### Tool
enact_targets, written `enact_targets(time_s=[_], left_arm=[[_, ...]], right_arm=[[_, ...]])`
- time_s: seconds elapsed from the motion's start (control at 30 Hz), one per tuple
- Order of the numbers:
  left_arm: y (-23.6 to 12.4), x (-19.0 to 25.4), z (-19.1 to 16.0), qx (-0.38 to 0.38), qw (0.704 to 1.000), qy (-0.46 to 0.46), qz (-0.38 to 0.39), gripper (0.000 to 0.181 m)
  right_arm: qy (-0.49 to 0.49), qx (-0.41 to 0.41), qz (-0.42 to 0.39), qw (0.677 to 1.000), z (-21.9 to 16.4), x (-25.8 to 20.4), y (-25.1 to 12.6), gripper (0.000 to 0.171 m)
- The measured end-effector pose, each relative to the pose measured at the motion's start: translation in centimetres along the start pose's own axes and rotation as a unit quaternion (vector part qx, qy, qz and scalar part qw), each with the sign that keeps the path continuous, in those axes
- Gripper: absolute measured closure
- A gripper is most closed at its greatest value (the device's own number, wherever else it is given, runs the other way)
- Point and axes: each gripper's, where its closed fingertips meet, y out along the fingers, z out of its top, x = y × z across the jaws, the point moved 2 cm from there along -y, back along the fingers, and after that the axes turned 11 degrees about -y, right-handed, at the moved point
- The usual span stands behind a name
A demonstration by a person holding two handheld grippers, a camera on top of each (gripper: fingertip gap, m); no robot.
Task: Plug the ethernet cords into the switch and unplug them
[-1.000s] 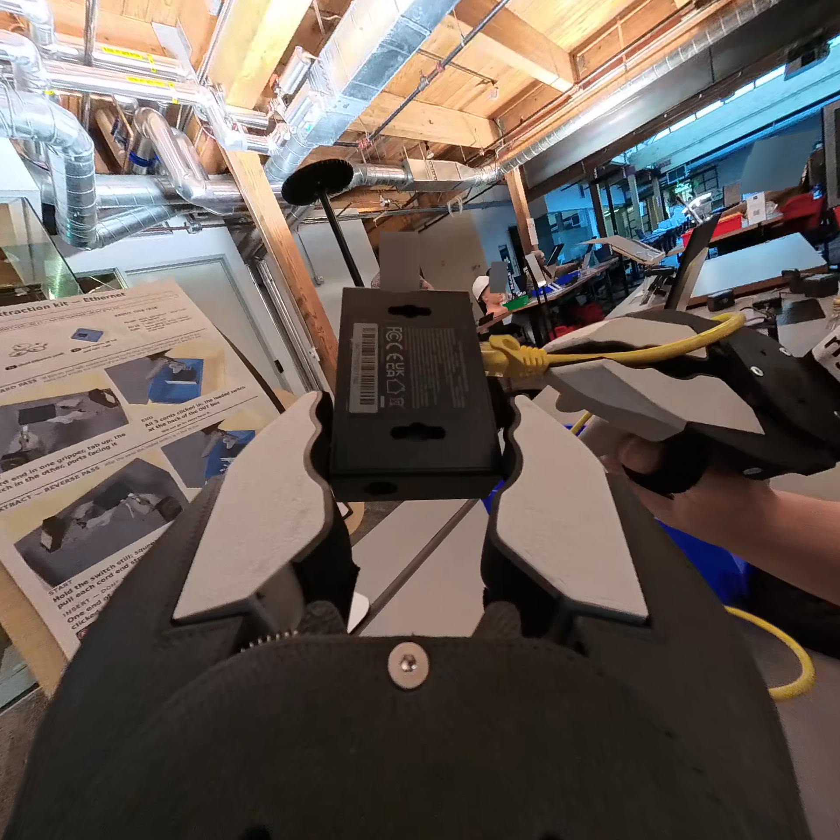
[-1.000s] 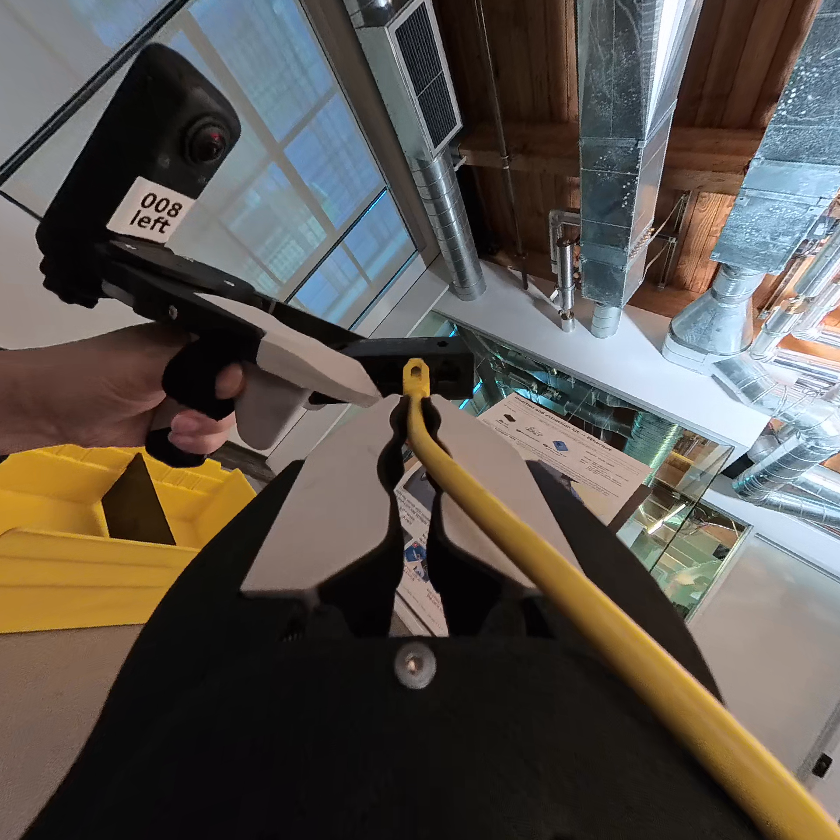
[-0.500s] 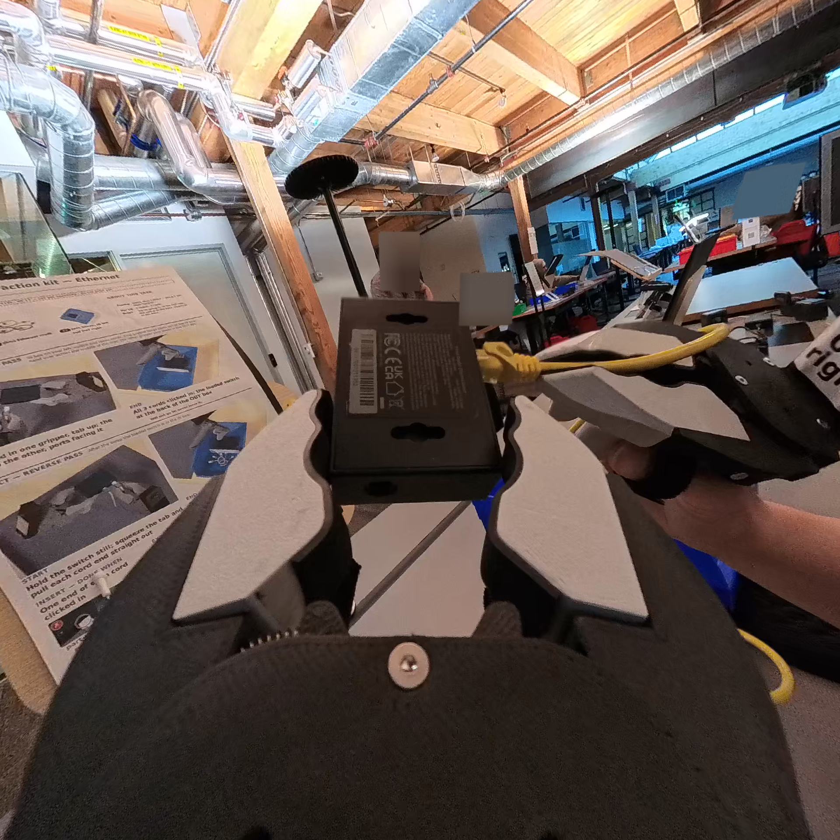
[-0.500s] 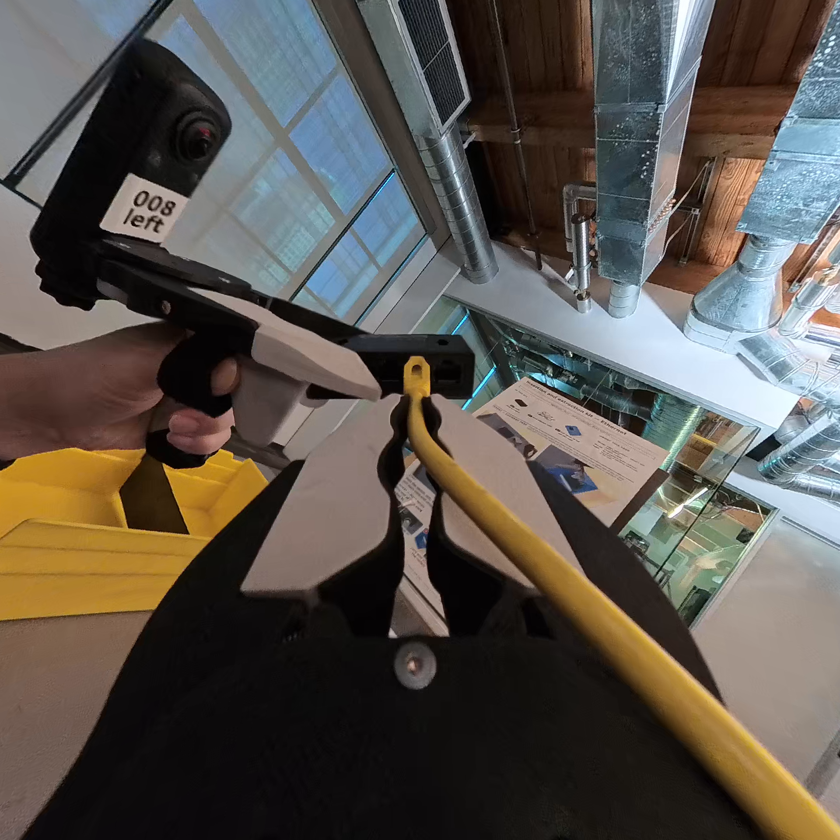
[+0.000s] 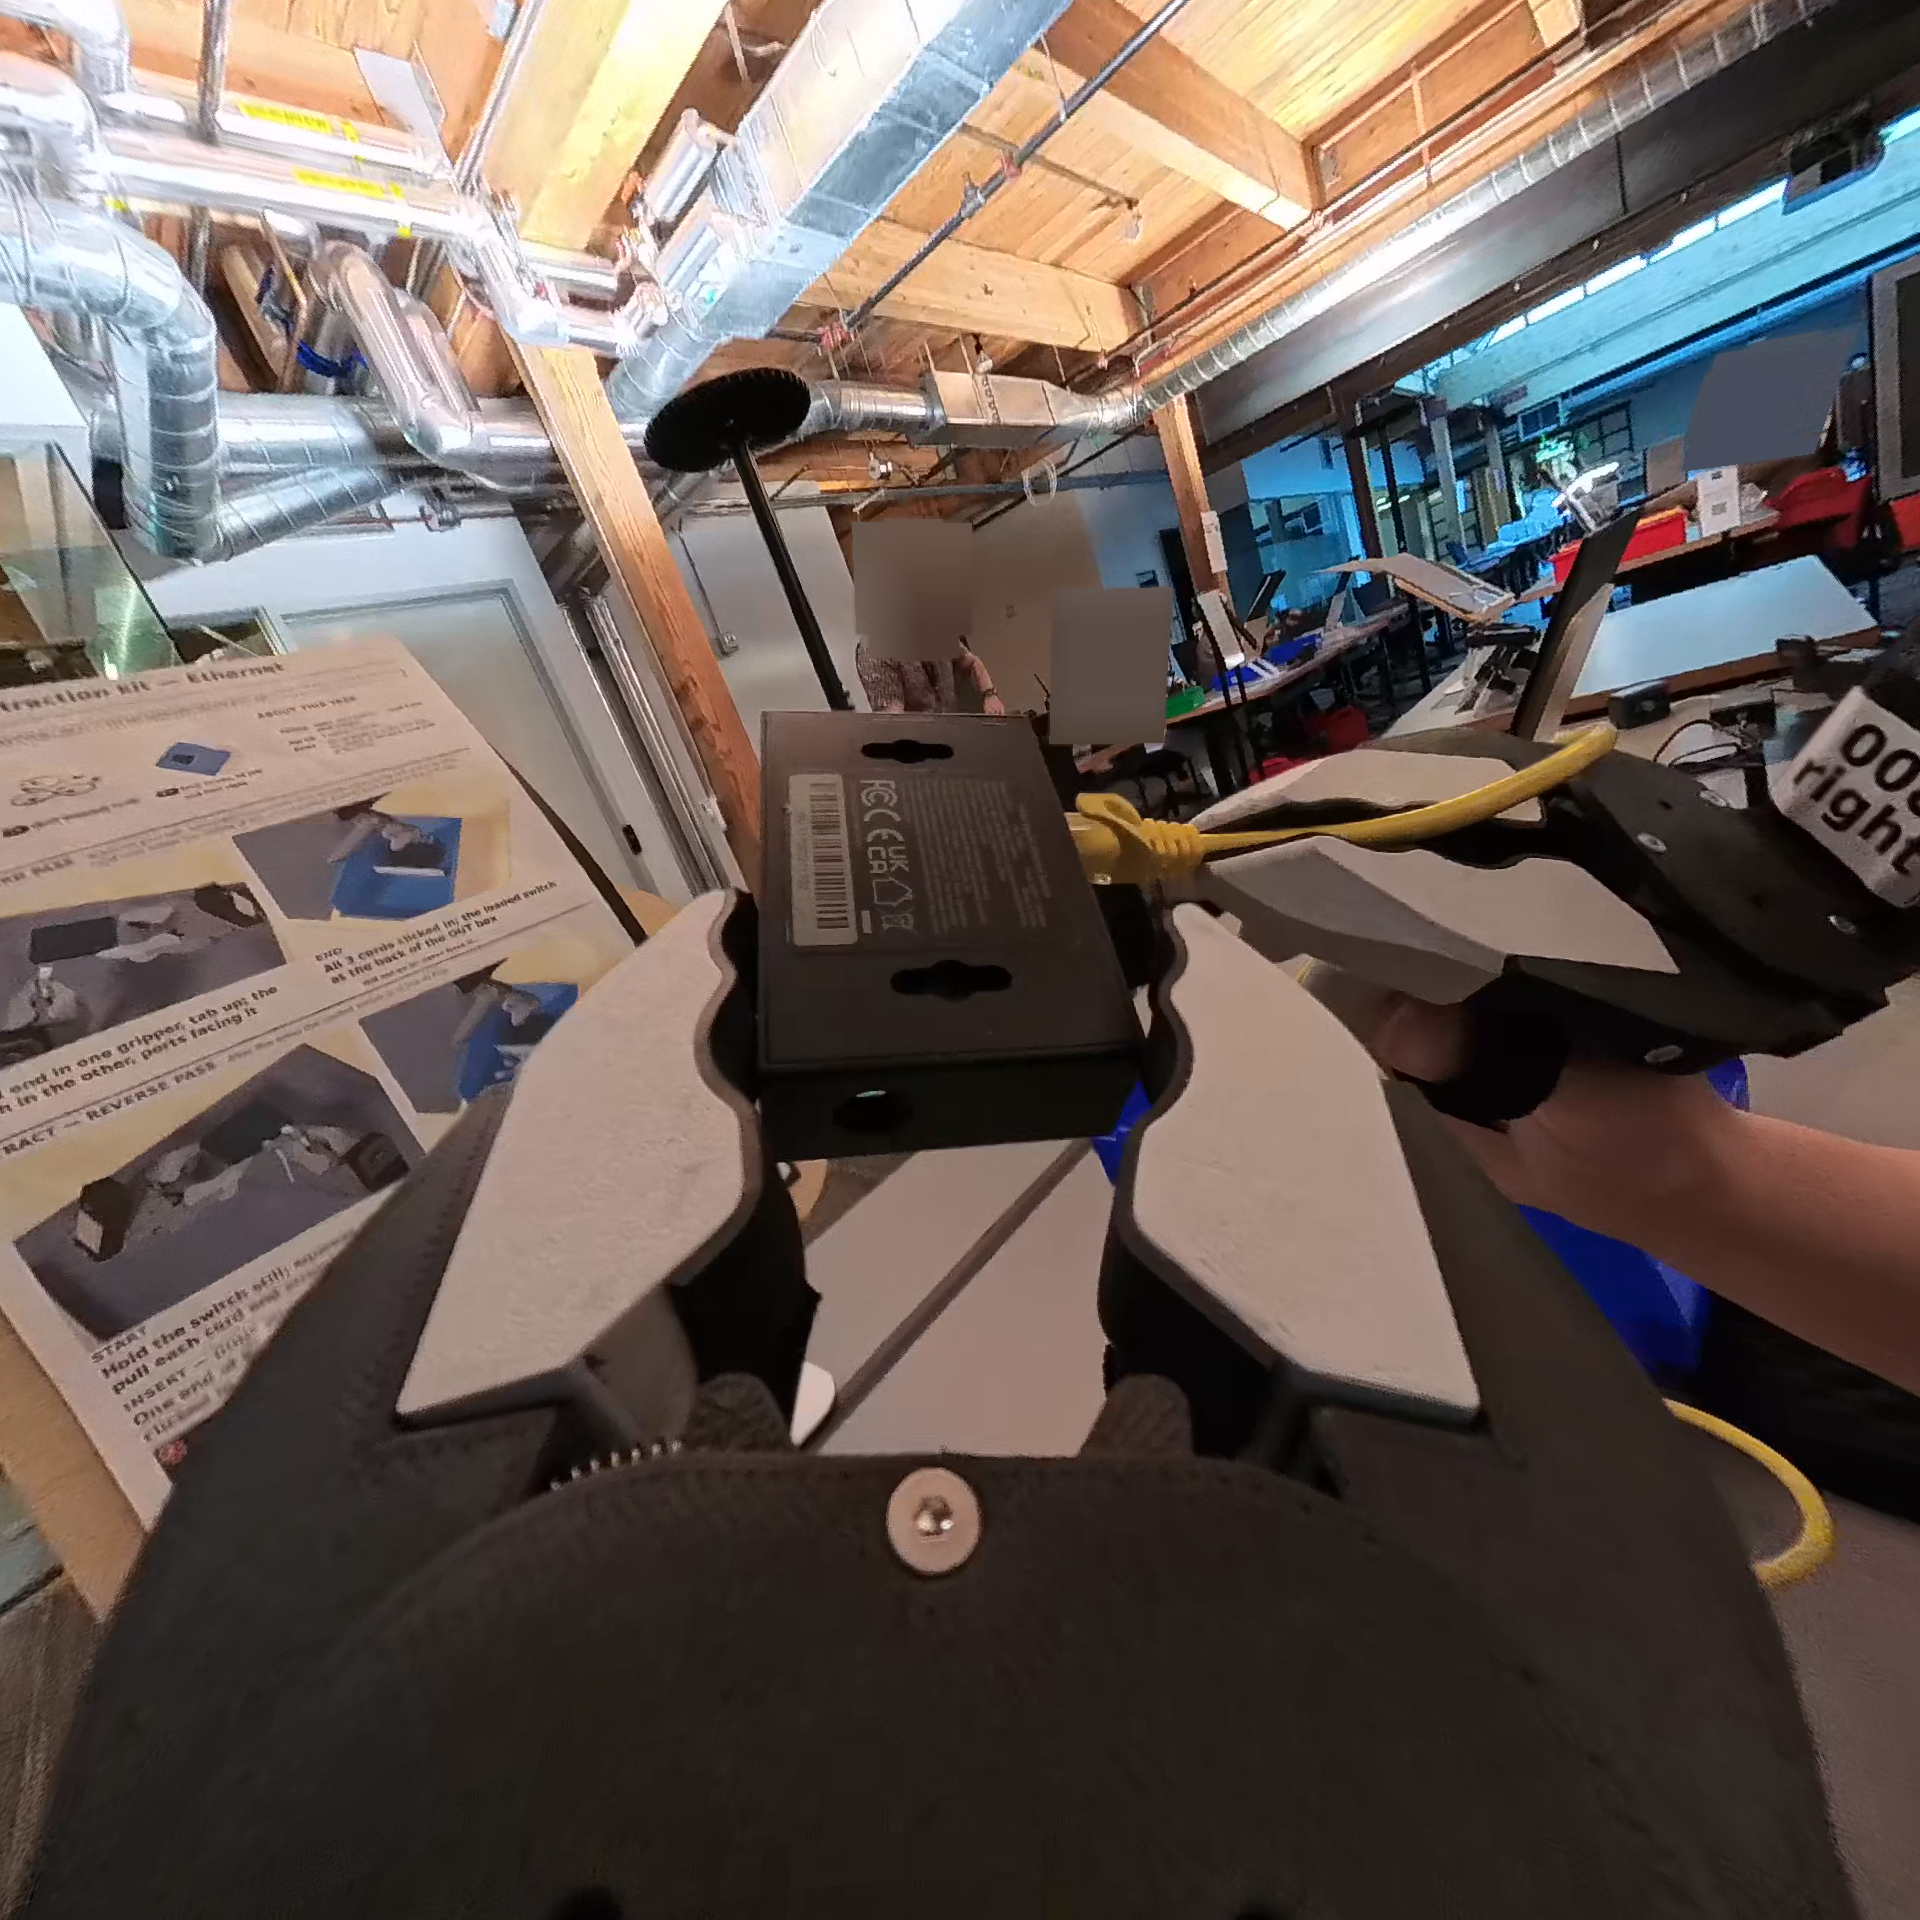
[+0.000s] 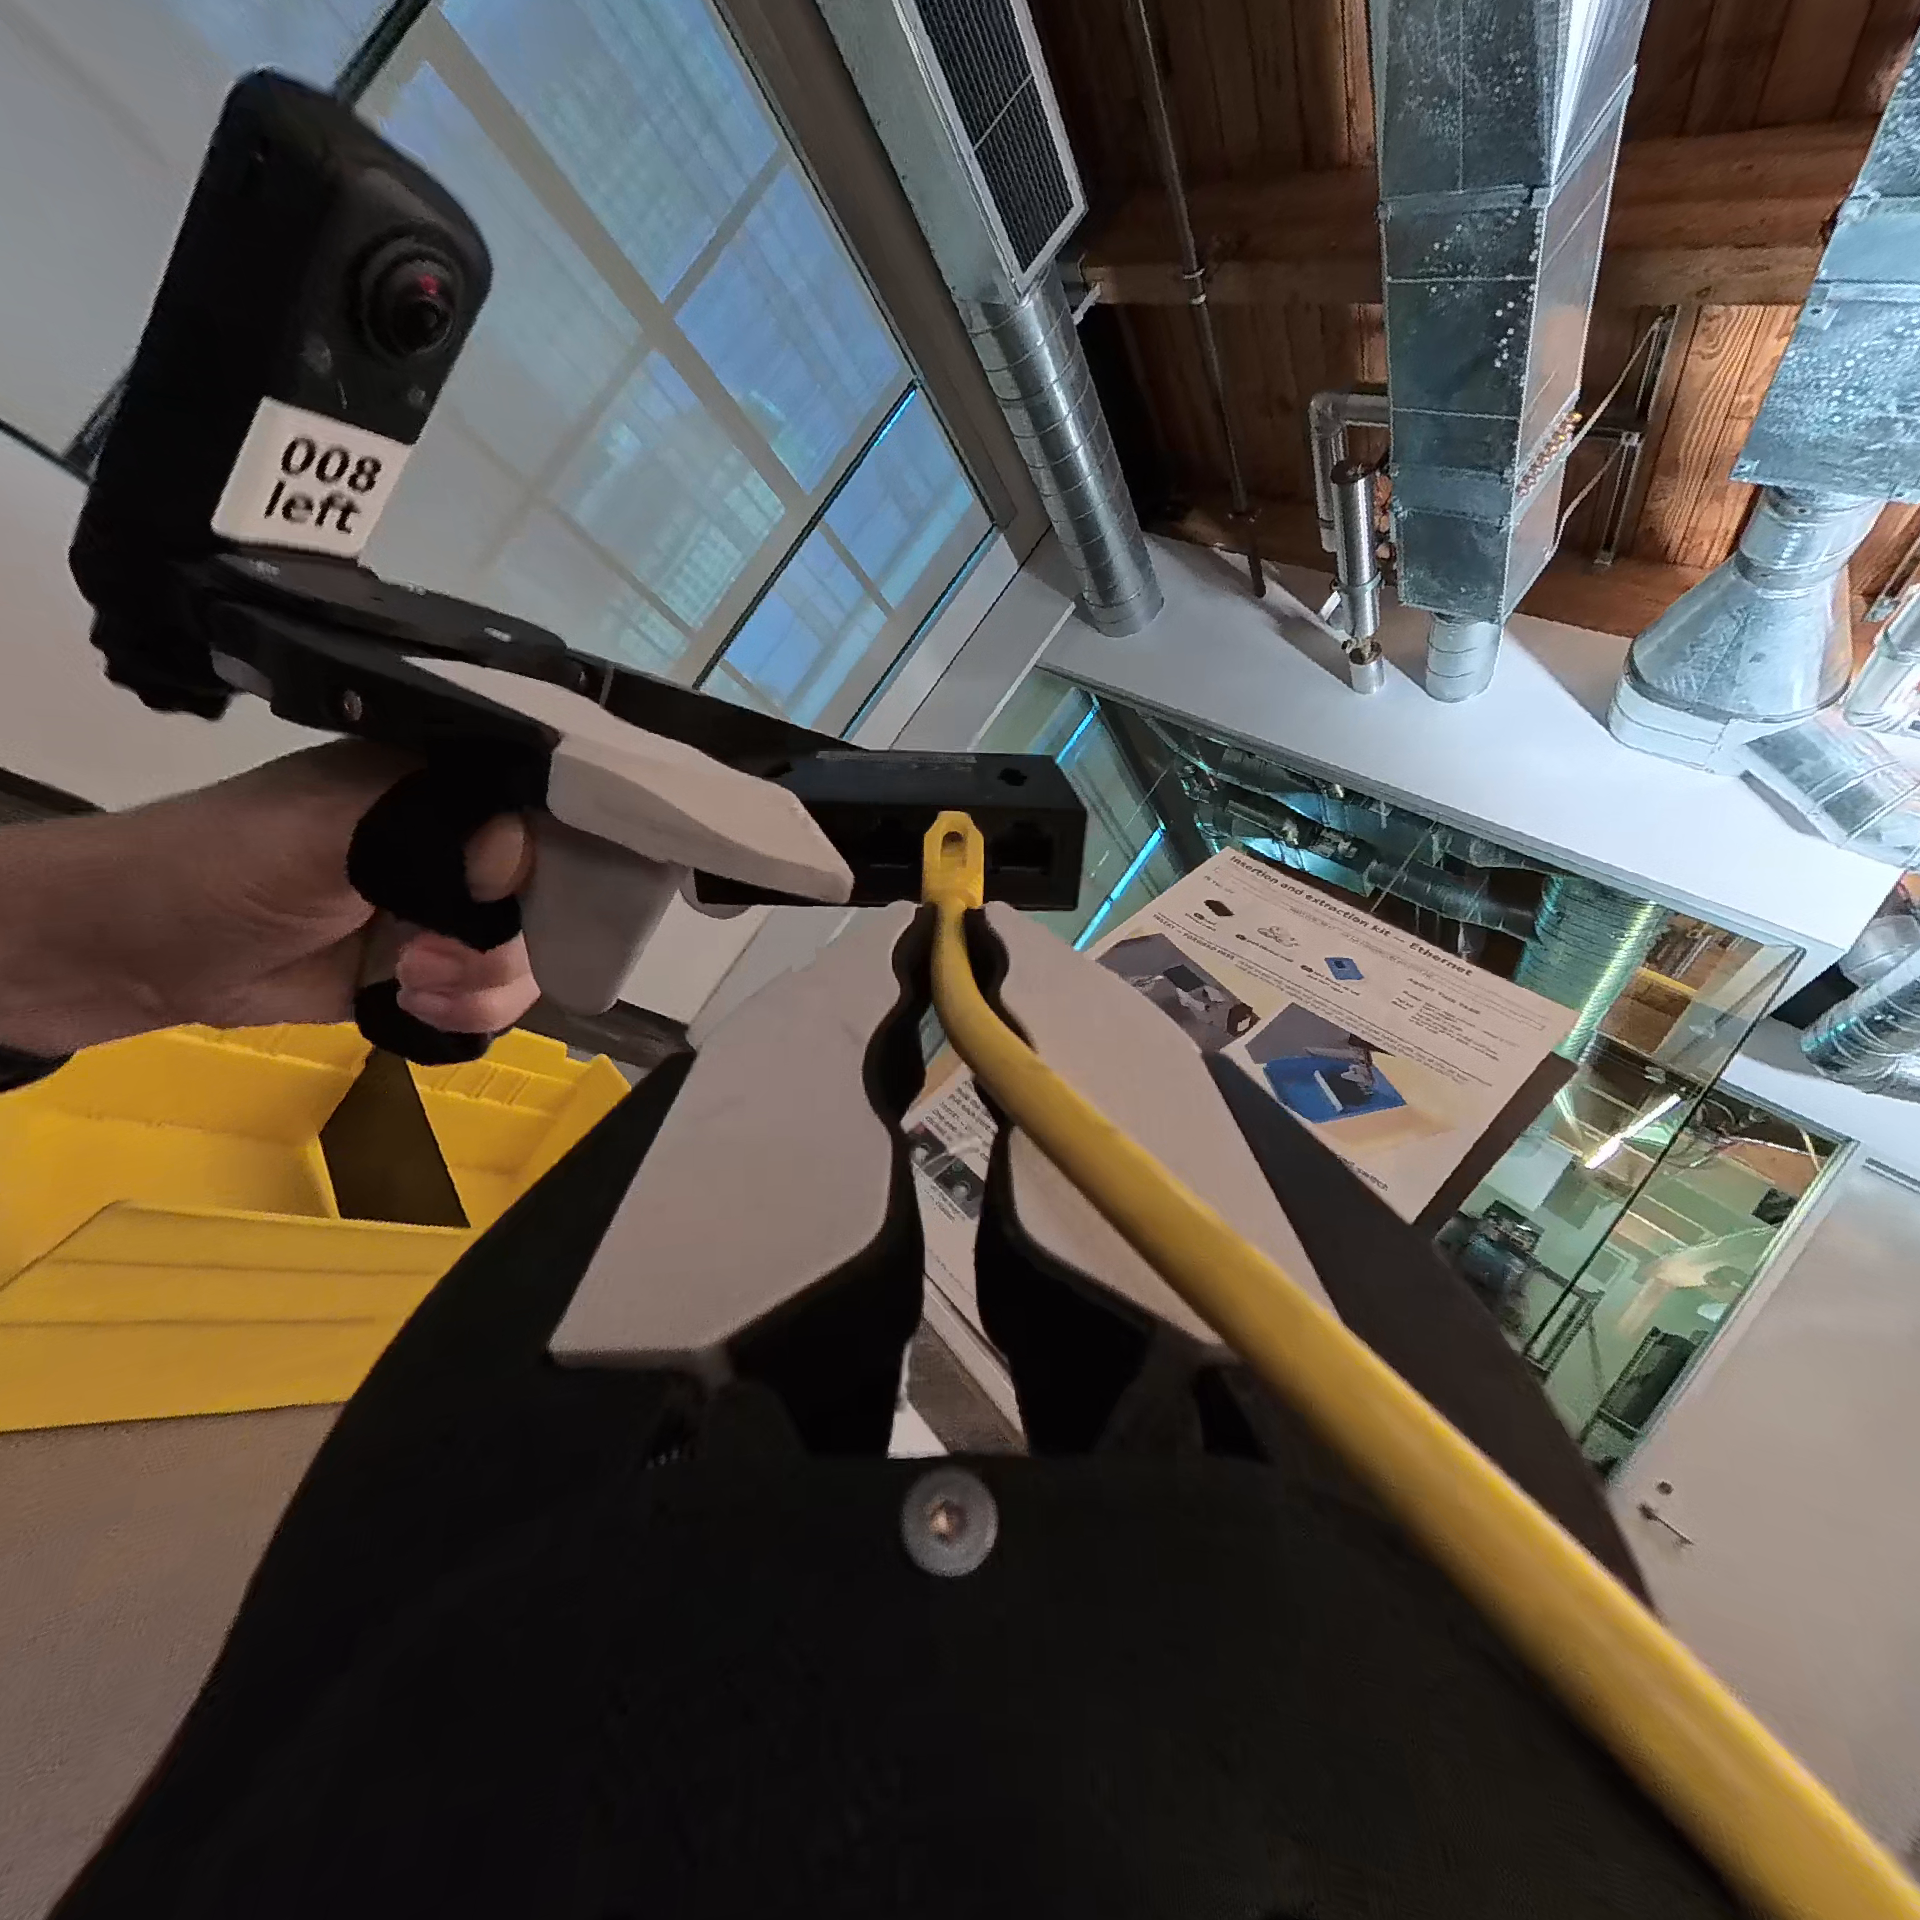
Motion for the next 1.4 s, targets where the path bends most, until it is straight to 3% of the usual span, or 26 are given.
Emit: enact_targets(time_s=[0.13,0.37,0.7,1.03,1.13,1.4], left_arm=[[0.0,1.0,1.7,0.063,0.998,-0.001,-0.006,0.11],[-0.3,1.1,2.4,0.101,0.995,-0.021,-0.003,0.109],[-0.3,1.0,2.3,0.1,0.995,-0.02,-0.007,0.108],[-0.8,2.3,2.8,0.116,0.988,-0.059,-0.086,0.108],[-0.5,2.8,2.1,0.091,0.99,-0.035,-0.098,0.097],[-0.6,1.8,1.6,0.077,0.996,0.005,-0.052,0.106]], right_arm=[[-0.027,0.021,-0.028,0.999,1.4,0.5,-0.5,0.165],[-0.011,0.026,-0.054,0.998,1.8,0.3,-0.4,0.165],[-0.072,0.041,-0.073,0.994,2.9,-0.5,-0.6,0.165],[-0.045,0.084,-0.049,0.994,3.7,-0.6,-1.2,0.165],[-0.027,0.09,-0.039,0.995,3.6,-0.5,-1.2,0.165],[-0.009,0.065,-0.003,0.998,2.9,-0.7,-0.8,0.165]])
